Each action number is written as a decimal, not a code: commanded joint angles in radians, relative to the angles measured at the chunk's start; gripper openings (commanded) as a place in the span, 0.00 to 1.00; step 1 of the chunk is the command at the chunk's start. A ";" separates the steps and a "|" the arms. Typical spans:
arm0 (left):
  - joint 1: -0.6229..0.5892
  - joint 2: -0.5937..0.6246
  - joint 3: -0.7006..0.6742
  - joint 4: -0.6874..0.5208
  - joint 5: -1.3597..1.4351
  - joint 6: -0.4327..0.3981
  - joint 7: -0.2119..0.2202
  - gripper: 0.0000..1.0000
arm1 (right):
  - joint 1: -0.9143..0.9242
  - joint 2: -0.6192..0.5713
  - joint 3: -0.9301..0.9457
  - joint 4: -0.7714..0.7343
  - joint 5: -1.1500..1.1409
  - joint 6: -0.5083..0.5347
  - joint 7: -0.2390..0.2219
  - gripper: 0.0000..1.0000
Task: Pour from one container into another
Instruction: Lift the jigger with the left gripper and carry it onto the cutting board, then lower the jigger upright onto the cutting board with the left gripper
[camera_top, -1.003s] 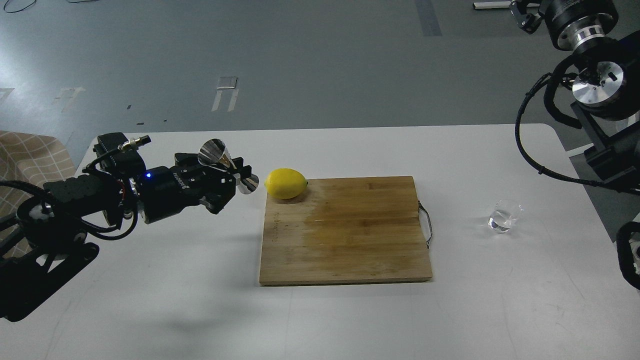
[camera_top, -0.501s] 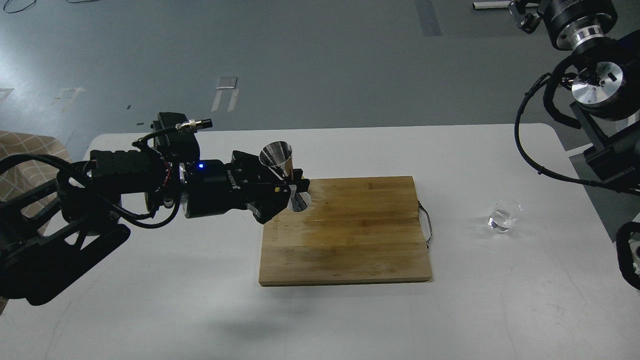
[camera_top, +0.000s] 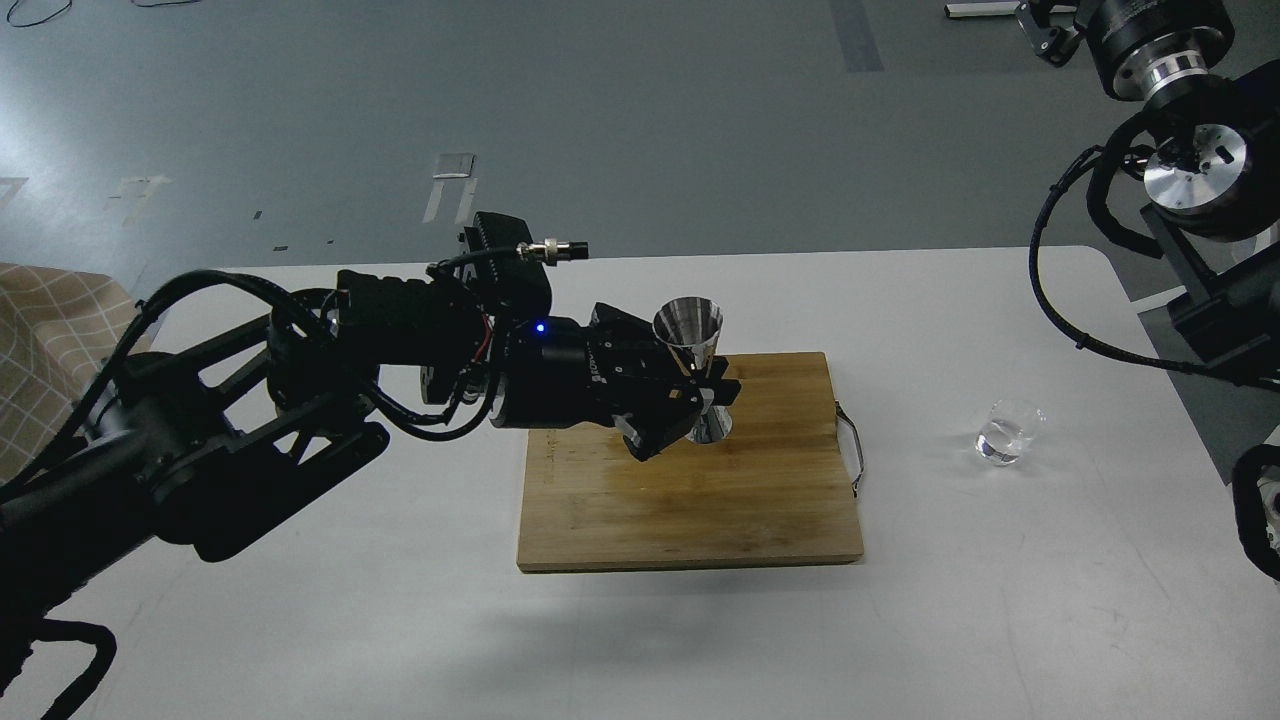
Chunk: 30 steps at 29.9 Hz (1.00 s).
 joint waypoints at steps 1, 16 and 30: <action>-0.011 -0.100 0.001 0.079 0.010 0.004 0.000 0.00 | 0.000 0.001 0.000 0.001 0.000 0.001 0.000 1.00; -0.050 -0.194 0.174 0.390 0.010 0.254 0.000 0.00 | -0.003 -0.001 -0.002 0.004 0.000 0.001 0.002 1.00; -0.031 -0.197 0.212 0.436 0.010 0.275 0.000 0.00 | -0.006 0.001 -0.002 0.005 0.000 -0.001 0.002 1.00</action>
